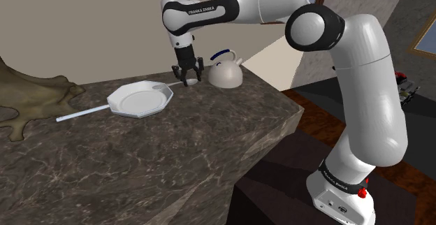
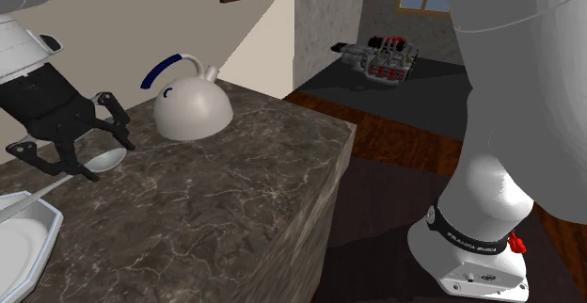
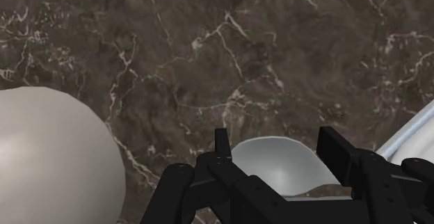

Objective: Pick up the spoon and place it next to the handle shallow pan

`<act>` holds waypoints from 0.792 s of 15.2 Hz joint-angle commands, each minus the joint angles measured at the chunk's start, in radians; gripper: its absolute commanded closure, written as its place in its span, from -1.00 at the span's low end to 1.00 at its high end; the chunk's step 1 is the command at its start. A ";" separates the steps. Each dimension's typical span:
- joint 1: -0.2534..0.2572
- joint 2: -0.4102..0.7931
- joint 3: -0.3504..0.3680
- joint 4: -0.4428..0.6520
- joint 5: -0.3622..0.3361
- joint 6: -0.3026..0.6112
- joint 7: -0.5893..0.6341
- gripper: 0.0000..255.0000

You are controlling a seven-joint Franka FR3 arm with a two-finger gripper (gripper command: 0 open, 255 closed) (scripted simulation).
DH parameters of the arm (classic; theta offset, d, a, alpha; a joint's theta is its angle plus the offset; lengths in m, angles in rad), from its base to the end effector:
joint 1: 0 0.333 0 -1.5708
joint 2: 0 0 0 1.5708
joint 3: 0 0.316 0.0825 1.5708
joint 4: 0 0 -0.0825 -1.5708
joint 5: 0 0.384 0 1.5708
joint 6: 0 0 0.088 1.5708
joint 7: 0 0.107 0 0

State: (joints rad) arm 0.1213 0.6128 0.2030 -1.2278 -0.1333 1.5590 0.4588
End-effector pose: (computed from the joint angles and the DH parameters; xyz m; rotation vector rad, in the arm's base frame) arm 0.6734 0.1764 0.3995 2.9975 -0.2075 -0.3703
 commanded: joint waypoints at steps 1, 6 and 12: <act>-0.001 0.003 0.000 -0.022 -0.001 0.026 0.002 1.00; -0.003 0.015 -0.002 -0.070 -0.004 0.085 0.005 1.00; -0.004 0.027 -0.003 -0.098 -0.006 0.124 0.008 1.00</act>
State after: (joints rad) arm 0.1179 0.6382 0.2005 -1.3228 -0.1388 1.6804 0.4668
